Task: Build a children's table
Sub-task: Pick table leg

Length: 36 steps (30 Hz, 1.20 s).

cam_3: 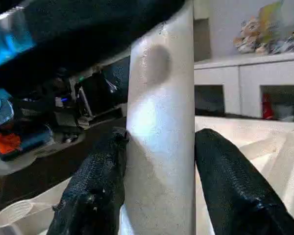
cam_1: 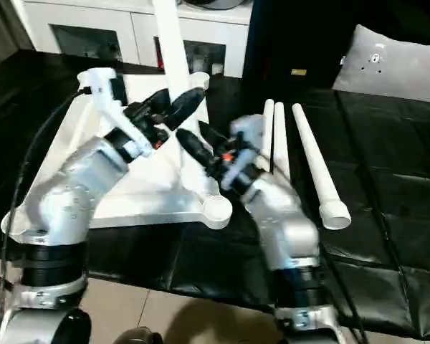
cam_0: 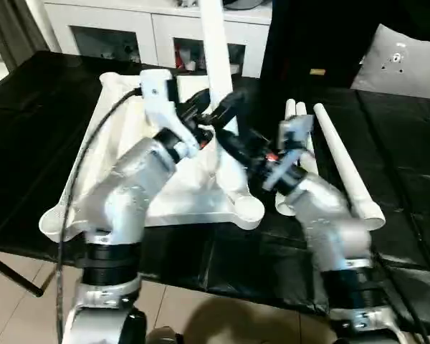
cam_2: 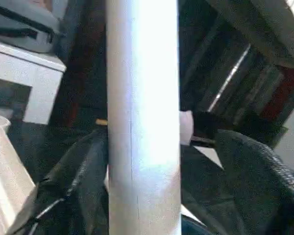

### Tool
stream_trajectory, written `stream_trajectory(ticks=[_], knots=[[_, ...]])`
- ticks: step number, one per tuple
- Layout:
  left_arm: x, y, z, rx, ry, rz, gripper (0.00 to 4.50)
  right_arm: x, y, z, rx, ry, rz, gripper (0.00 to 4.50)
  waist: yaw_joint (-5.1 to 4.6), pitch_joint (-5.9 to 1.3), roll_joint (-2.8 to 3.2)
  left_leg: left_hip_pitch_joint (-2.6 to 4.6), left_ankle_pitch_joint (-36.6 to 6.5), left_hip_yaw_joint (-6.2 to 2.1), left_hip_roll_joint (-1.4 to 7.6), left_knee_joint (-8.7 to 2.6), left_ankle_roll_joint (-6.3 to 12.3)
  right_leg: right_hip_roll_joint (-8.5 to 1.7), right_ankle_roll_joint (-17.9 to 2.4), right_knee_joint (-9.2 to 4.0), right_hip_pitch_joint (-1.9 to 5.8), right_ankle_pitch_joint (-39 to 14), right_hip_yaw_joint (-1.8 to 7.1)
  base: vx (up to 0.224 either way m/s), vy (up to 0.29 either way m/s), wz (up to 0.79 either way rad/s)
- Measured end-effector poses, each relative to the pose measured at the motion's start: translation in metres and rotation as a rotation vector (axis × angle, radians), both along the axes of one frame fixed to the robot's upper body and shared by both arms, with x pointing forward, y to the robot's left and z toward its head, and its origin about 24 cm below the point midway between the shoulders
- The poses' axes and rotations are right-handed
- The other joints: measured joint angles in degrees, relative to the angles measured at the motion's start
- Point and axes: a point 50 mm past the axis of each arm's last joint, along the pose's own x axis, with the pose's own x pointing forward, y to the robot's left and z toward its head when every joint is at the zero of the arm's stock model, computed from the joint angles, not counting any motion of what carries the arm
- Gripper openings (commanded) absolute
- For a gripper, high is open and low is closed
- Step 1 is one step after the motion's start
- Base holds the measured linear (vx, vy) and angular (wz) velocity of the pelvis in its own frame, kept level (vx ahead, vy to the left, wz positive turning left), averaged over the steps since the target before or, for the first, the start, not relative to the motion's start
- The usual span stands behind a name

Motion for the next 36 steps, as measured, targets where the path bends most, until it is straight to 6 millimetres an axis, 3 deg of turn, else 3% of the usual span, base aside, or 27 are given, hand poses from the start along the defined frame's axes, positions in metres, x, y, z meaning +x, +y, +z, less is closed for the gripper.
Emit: stream_trajectory(ticks=[9, 21, 36], knots=[[0.0037, -0.0036, 0.0032, -0.069, -0.028, 0.112, 2.86, 0.0032, 0.0015, -0.0048, -0.029, -0.06, -0.103, 1.81, -0.1, 0.04, -0.07, 0.0, 0.0, 0.01, 0.0, 0.0, 0.06, 0.0, 0.0, -0.06, 0.01, 0.1, 0.01, 0.0, 0.0, 0.0], [0.0056, -0.0079, 0.0, -0.039, -0.044, 0.133, 1.93, 0.003, 0.0047, -0.0058, -0.037, -0.09, -0.116, 1.81, -0.16, 0.04, -0.07, 0.0, 0.1, 0.02, 0.0, 0.0, 0.12, 0.0, 0.0, -0.07, 0.01, 0.2, 0.01, 0.0, 0.0, 0.0], [0.0078, -0.0081, -0.0044, -0.04, -0.022, 0.142, 1.8, 0.0037, 0.0045, -0.0095, -0.066, -0.097, -0.126, 1.8, -0.17, 0.04, -0.07, 0.0, 0.1, 0.02, 0.0, 0.01, 0.16, 0.0, 0.0, -0.05, 0.01, 0.2, 0.01, 0.0, 0.0, 0.0]])
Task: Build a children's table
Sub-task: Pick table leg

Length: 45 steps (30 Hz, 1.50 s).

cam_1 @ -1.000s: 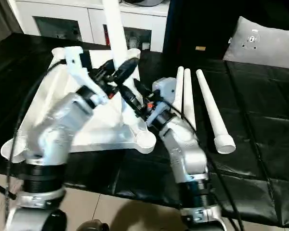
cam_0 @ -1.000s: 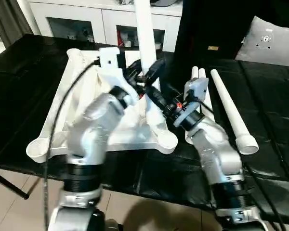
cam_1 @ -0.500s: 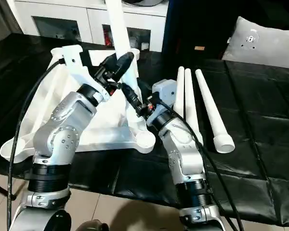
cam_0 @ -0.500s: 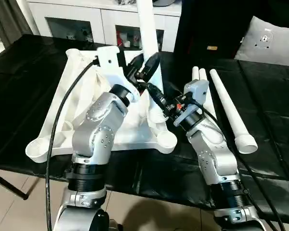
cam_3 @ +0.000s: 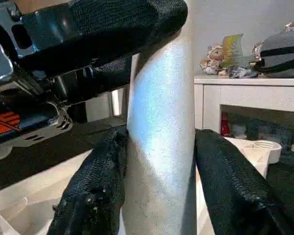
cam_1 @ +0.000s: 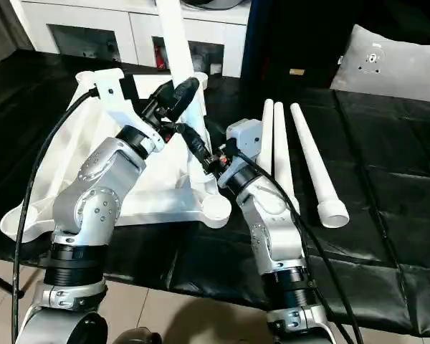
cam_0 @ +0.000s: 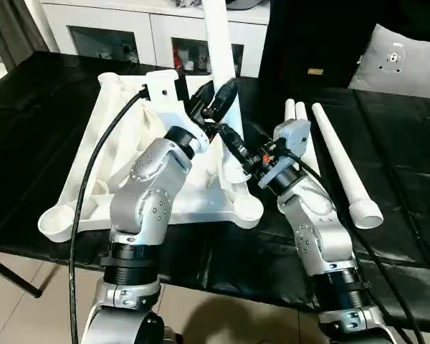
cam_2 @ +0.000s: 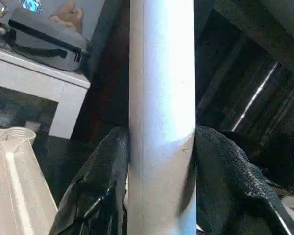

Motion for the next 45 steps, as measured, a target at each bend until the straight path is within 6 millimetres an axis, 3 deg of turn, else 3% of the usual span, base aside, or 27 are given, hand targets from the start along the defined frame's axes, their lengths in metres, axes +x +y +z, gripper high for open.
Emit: stream_trajectory(ticks=[2, 3, 11, 20, 28, 37, 45], knots=[[0.001, 0.0, -0.001, 0.003, 0.006, 0.002, 1.8, 0.0, 0.0, -0.001, -0.006, 0.005, -0.003, 1.8, 0.0, 0.0, 0.0, 0.0, 0.0, 0.0, 0.0, 0.0, 0.0, 0.0, 0.0, 0.0, 0.0, 0.0, 0.0, 0.0, 0.0, 0.0], [0.001, 0.001, -0.003, 0.005, 0.011, 0.005, 1.8, 0.0, 0.001, -0.002, -0.012, 0.008, -0.007, 2.5, 0.0, -0.01, 0.02, 0.0, 0.0, 0.0, 0.0, 0.0, 0.0, 0.0, 0.0, 0.0, 0.0, 0.0, 0.0, 0.0, 0.0, 0.0], [0.007, 0.005, -0.011, 0.044, 0.053, 0.044, 1.79, 0.0, 0.003, -0.003, -0.005, 0.018, 0.036, 2.95, -0.02, -0.01, 0.02, 0.0, 0.0, 0.0, 0.0, 0.01, 0.0, 0.0, 0.0, 0.0, 0.0, 0.0, 0.0, 0.0, 0.0, 0.0], [0.018, 0.029, -0.004, 0.063, 0.027, 0.134, 1.79, -0.002, -0.001, 0.003, 0.035, 0.035, 0.114, 3.74, -0.03, -0.01, 0.03, 0.02, 0.0, 0.0, 0.01, 0.02, -0.01, 0.0, 0.0, 0.01, 0.03, 0.1, 0.0, 0.0, 0.0, 0.0], [0.02, 0.046, -0.002, 0.088, 0.018, 0.111, 1.79, 0.009, -0.049, 0.003, 0.096, 0.18, -0.007, 3.77, 0.19, 0.01, 0.08, 0.02, 0.0, 0.0, -0.01, 0.07, -0.11, -0.03, 0.0, 0.0, 0.06, 0.1, 0.0, 0.0, 0.0, 0.0], [0.012, 0.039, -0.001, 0.139, -0.024, -0.098, 1.79, 0.004, -0.062, 0.009, 0.02, 0.177, 0.137, 3.77, 0.15, 0.0, 0.22, 0.03, 0.0, 0.0, 0.0, 0.08, -0.1, -0.02, 0.0, 0.02, 0.06, 0.1, -0.01, 0.0, 0.0, 0.0], [-0.004, 0.029, 0.013, 0.2, -0.161, -0.335, 1.79, -0.005, -0.06, 0.011, -0.168, 0.2, 0.446, 3.77, 0.15, 0.04, 0.12, 0.03, 0.1, 0.04, 0.0, 0.12, 0.06, -0.04, -0.1, 0.04, 0.07, 0.1, -0.01, 0.0, 0.0, 0.0]])
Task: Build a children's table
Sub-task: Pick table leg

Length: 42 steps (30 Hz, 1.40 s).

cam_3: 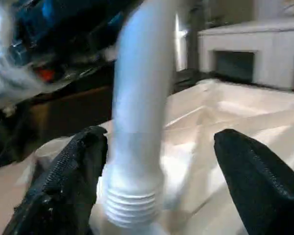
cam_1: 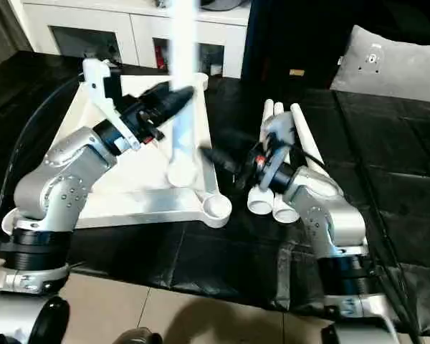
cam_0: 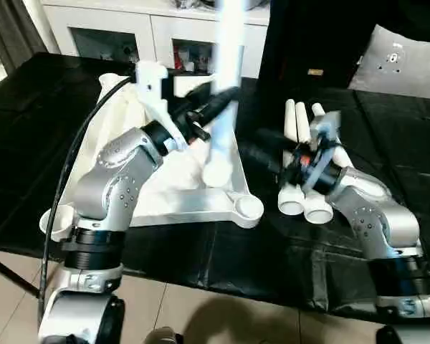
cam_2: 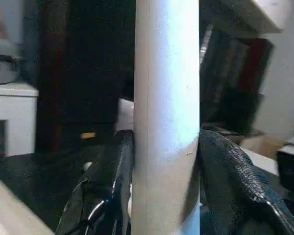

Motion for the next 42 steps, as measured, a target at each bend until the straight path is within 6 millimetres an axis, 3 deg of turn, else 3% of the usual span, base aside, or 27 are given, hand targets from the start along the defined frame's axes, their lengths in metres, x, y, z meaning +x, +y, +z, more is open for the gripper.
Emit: stream_trajectory(ticks=[8, 23, 42], knots=[[-0.015, -0.009, 0.012, -0.009, -0.075, -0.148, 1.79, 0.002, 0.006, 0.005, -0.034, 0.024, 0.138, 3.77, 0.04, 0.03, -0.22, 0.01, 0.0, 0.01, 0.01, 0.14, 0.08, -0.02, 0.0, 0.14, 0.0, 0.0, 0.0, 0.0, 0.0, 0.0], [-0.027, -0.016, 0.006, 0.02, -0.059, -0.273, 1.79, -0.003, 0.011, 0.001, -0.014, 0.077, 0.246, 3.77, 0.06, 0.03, -0.36, 0.0, 0.0, 0.05, 0.01, 0.2, 0.09, -0.05, 0.0, 0.18, 0.01, 0.0, 0.0, 0.0, 0.0, 0.0], [-0.029, -0.022, 0.004, 0.022, -0.056, -0.3, 1.79, -0.005, 0.015, -0.001, -0.007, 0.086, 0.283, 2.03, 0.07, 0.03, -0.36, 0.0, 0.0, 0.05, 0.02, 0.23, 0.09, -0.06, 0.0, 0.2, 0.01, 0.0, 0.0, 0.0, 0.0, 0.0]])
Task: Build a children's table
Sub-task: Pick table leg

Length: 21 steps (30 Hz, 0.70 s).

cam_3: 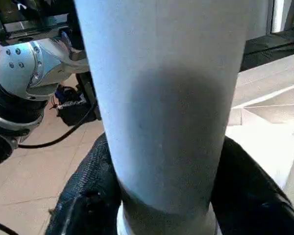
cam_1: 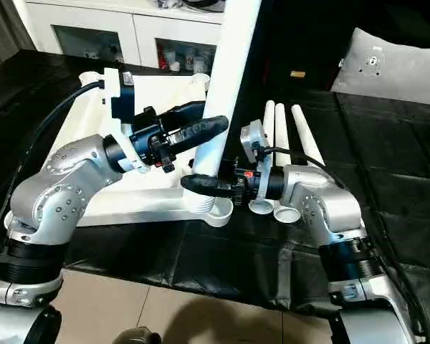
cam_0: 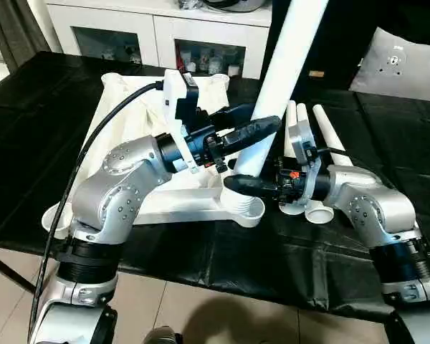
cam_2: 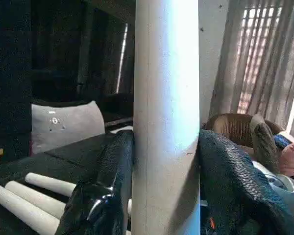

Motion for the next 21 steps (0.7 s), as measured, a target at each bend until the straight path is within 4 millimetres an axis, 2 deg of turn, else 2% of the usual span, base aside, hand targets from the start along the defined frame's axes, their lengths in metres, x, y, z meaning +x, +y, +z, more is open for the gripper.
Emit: stream_trajectory(ticks=[12, 13, 15, 17, 18, 21], knots=[[0.0, -0.004, -0.002, -0.002, 0.028, 0.002, 1.79, -0.001, 0.002, -0.003, 0.008, 0.017, -0.001, 1.91, -0.02, 0.0, 0.0, 0.01, 0.0, 0.0, 0.0, 0.02, 0.0, 0.0, 0.0, 0.01, 0.02, 0.0, 0.0, 0.0, 0.0, 0.0], [0.0, -0.004, -0.002, -0.001, 0.034, 0.001, 2.14, -0.002, 0.002, -0.004, 0.009, 0.022, -0.002, 1.91, -0.02, 0.0, 0.0, 0.0, 0.0, 0.0, 0.0, 0.03, 0.0, 0.0, 0.0, 0.01, 0.02, 0.0, 0.0, 0.0, 0.0, 0.0], [0.0, -0.005, -0.003, 0.002, 0.046, -0.005, 2.49, -0.002, 0.004, -0.005, 0.013, 0.025, -0.01, 1.91, -0.01, 0.0, 0.0, 0.01, 0.0, 0.0, 0.01, 0.03, 0.0, 0.0, 0.0, 0.01, 0.02, 0.0, 0.0, 0.0, 0.0, 0.0], [-0.002, -0.006, -0.004, 0.004, 0.058, -0.019, 2.58, -0.002, 0.008, -0.007, 0.019, 0.023, -0.024, 1.91, -0.02, 0.0, 0.0, 0.01, 0.0, 0.0, 0.01, 0.04, -0.01, 0.0, 0.0, 0.01, 0.02, 0.0, 0.0, 0.0, 0.0, 0.0], [-0.003, -0.008, -0.005, 0.009, 0.061, -0.028, 2.83, -0.002, 0.01, -0.007, 0.017, 0.016, -0.028, 1.91, -0.01, 0.0, 0.0, 0.01, 0.0, 0.0, 0.01, 0.03, -0.01, 0.0, 0.0, 0.01, 0.02, 0.0, 0.0, 0.0, 0.0, 0.0], [-0.005, -0.011, -0.005, 0.008, 0.059, -0.029, 2.92, -0.001, 0.016, -0.007, 0.013, -0.017, -0.066, 1.91, -0.04, 0.0, 0.0, 0.01, 0.0, 0.01, 0.01, 0.04, -0.02, 0.0, 0.0, 0.01, 0.02, 0.0, 0.0, 0.0, 0.0, 0.0]])
